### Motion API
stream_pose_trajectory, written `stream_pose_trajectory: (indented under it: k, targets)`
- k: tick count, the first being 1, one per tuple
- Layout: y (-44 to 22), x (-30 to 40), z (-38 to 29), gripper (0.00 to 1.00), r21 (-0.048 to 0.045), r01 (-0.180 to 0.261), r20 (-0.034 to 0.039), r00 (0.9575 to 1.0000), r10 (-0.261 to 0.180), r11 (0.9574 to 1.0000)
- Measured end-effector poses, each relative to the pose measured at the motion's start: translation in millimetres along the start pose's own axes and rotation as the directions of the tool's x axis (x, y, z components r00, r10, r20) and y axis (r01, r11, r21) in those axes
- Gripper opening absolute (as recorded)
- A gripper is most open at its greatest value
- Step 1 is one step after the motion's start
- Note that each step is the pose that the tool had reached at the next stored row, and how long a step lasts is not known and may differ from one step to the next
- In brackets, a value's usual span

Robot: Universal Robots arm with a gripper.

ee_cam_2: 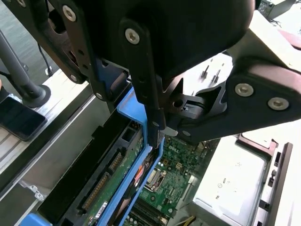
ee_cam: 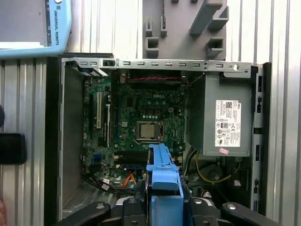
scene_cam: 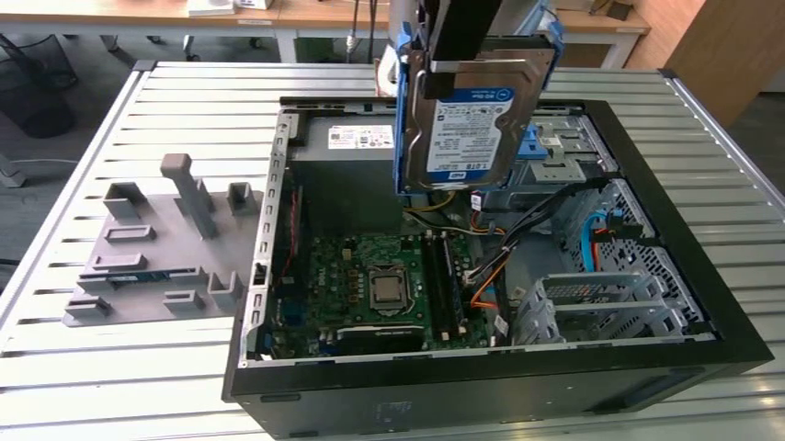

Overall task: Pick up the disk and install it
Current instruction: 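Pick up the disk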

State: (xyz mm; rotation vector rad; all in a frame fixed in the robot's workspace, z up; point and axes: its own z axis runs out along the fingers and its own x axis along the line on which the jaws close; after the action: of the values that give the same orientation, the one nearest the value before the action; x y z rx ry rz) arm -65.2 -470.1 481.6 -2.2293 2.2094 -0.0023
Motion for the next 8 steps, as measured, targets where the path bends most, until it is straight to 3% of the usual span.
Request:
stream_pose_trajectory:
  k: [8]
  targets:
    - [-7.6,0.1,0.1,0.36,-0.0001,0.0,0.0,1.0,0.0,1.0]
